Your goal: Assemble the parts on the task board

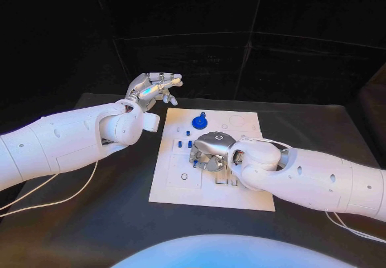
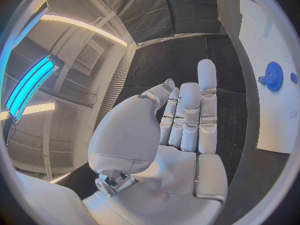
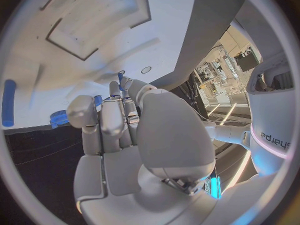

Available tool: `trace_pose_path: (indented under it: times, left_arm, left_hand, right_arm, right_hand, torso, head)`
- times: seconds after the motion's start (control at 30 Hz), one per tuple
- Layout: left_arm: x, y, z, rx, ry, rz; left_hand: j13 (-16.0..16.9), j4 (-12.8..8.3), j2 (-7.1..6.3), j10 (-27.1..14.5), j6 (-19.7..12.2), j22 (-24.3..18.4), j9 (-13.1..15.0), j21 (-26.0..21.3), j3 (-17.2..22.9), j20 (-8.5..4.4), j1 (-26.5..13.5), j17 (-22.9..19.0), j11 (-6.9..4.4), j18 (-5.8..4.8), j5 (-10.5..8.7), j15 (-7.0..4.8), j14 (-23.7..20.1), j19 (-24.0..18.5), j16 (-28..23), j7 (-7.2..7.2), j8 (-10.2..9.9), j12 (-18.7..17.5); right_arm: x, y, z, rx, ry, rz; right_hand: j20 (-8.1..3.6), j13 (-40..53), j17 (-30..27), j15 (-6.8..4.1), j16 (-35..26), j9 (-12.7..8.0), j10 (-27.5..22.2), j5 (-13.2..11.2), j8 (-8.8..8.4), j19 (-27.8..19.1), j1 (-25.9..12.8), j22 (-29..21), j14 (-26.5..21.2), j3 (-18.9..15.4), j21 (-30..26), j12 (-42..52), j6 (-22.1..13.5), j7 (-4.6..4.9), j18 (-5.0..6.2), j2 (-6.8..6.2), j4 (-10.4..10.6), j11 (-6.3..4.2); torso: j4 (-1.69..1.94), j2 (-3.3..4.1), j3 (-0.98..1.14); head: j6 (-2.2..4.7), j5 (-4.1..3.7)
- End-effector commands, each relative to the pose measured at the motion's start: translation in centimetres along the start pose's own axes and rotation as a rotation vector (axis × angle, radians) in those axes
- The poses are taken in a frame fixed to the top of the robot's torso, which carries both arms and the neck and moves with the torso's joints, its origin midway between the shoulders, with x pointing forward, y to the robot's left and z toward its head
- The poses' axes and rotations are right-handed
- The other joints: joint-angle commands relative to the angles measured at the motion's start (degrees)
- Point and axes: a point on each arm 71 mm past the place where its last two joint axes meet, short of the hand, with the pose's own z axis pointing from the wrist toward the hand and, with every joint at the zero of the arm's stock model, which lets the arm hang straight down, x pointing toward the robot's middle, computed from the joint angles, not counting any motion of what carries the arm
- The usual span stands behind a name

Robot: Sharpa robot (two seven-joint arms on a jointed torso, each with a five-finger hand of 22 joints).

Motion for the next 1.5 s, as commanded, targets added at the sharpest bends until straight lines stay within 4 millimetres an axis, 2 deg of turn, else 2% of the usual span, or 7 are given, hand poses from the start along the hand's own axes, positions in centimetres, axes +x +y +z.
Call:
trace_pose_path:
  times: [0.03, 0.5, 1.23, 1.5]
  left_arm:
    - [0.14, -0.13, 0.04, 0.004, 0.010, -0.008]
    - [0.05, -0.14, 0.00, 0.003, 0.009, -0.007]
    - [-0.10, -0.07, 0.09, -0.002, 0.008, -0.007]
    - [-0.08, -0.05, 0.08, -0.004, 0.010, -0.008]
  left_hand:
    - [-0.1, -0.2, -0.18, -0.4, -0.1, -0.1, 0.0, -0.3, -0.1, -0.07, 0.2, 0.0, -0.15, 1.15, 0.21, -0.05, -0.5, -0.3, -0.1, 0.14, 0.4, 0.2]
    - [-0.1, -0.2, -0.18, -0.4, -0.1, -0.1, 0.0, -0.3, -0.1, -0.07, 0.2, 0.0, -0.15, 1.15, 0.21, -0.05, -0.5, -0.3, -0.1, 0.14, 0.4, 0.2]
    - [-0.1, -0.2, -0.25, -0.4, -0.1, -0.1, 0.0, -0.3, -0.1, -0.07, 0.1, -0.2, -0.14, 1.14, 0.22, -0.04, -0.6, -0.3, -0.2, 0.15, 0.4, 0.3]
    - [-0.1, -0.2, -0.25, -0.4, -0.1, -0.1, 0.0, -0.3, -0.1, -0.07, 0.1, -0.2, -0.14, 1.14, 0.22, -0.04, -0.6, -0.3, -0.2, 0.15, 0.4, 0.3]
  right_arm:
    - [0.41, -0.04, -0.02, 0.010, 0.034, -0.016]
    - [0.36, 0.11, -0.24, 0.005, 0.025, -0.020]
    - [0.25, 0.00, -0.39, 0.006, -0.002, -0.020]
    - [0.36, 0.10, -0.11, 0.012, 0.012, -0.023]
  right_hand:
    - [0.22, -0.1, -0.1, 0.31, 0.0, 0.0, -0.1, 0.0, -0.24, -0.1, -0.7, -0.1, 1.6, -0.3, 0.2, -0.3, 0.1, 0.20, -0.38, 0.04, -0.1, 0.11]
    - [0.24, -0.1, -0.2, 0.32, -0.1, 0.0, -0.1, 0.0, -0.25, -0.1, -0.9, 0.0, 1.6, -0.3, 0.2, -0.3, 0.1, 0.18, -0.39, 0.04, -0.1, 0.11]
    - [0.24, -0.1, -0.2, 0.29, -0.1, 0.0, 0.0, 0.2, -0.23, -0.1, -0.9, 0.0, 1.6, -0.3, 0.2, -0.4, 0.2, 0.12, -0.38, 0.14, -0.1, 0.05]
    - [0.41, -0.3, -0.6, 0.56, -0.2, -0.3, -1.1, 0.2, -1.01, -0.5, -1.8, -0.4, 1.5, -0.5, 0.1, -1.3, -1.0, 0.51, -0.33, -0.19, -0.2, 0.46]
  torso:
    - [0.01, 0.02, -0.02]
    - [-0.01, -0.01, 0.01]
    - [-0.02, 0.05, -0.06]
    - [0.04, 0.04, -0.08]
  head:
    - [-0.06, -0.03]
    - [-0.33, 0.19]
    - [-0.27, 0.13]
    - [-0.39, 0.10]
